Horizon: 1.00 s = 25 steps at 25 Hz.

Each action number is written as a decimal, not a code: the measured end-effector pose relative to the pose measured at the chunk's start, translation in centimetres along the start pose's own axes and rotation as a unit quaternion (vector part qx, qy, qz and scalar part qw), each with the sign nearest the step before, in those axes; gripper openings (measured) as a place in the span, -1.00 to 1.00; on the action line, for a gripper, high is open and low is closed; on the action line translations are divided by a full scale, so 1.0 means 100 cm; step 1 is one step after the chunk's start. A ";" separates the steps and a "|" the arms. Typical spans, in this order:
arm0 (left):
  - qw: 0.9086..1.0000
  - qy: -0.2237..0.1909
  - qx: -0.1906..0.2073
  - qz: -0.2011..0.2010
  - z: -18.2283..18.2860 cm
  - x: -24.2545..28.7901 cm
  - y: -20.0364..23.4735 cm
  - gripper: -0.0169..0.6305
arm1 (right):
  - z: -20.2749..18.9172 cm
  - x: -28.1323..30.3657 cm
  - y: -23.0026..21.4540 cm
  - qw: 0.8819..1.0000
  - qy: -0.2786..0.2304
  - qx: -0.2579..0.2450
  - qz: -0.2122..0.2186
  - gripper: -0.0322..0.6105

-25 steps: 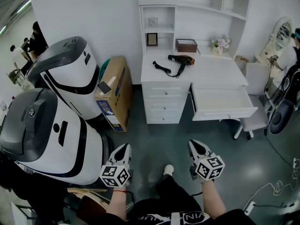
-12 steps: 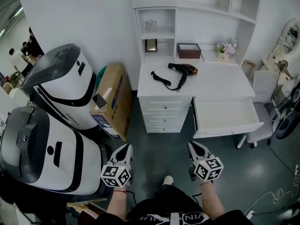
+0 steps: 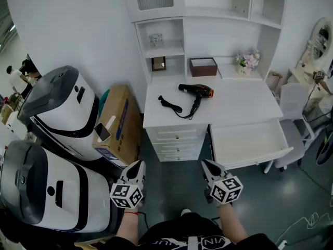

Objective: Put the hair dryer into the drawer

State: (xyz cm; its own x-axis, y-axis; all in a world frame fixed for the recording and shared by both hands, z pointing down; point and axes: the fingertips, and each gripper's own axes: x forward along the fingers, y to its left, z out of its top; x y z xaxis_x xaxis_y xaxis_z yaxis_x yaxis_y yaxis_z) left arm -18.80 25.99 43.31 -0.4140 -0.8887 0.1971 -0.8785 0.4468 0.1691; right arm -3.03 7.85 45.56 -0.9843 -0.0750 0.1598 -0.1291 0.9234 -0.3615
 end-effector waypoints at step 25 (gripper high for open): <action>0.993 0.047 0.016 -0.111 0.038 0.245 0.085 -0.93 | 0.068 0.165 -0.116 0.987 -0.020 0.070 -0.143 -0.89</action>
State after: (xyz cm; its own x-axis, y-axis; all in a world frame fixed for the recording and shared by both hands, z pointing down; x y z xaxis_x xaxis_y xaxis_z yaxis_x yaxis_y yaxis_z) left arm -37.32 7.57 45.93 -0.1873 -0.9503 0.2487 -0.9531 0.2371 0.1883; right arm -18.58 -6.69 46.18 -0.9087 -0.3427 0.2384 -0.4152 0.8016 -0.4302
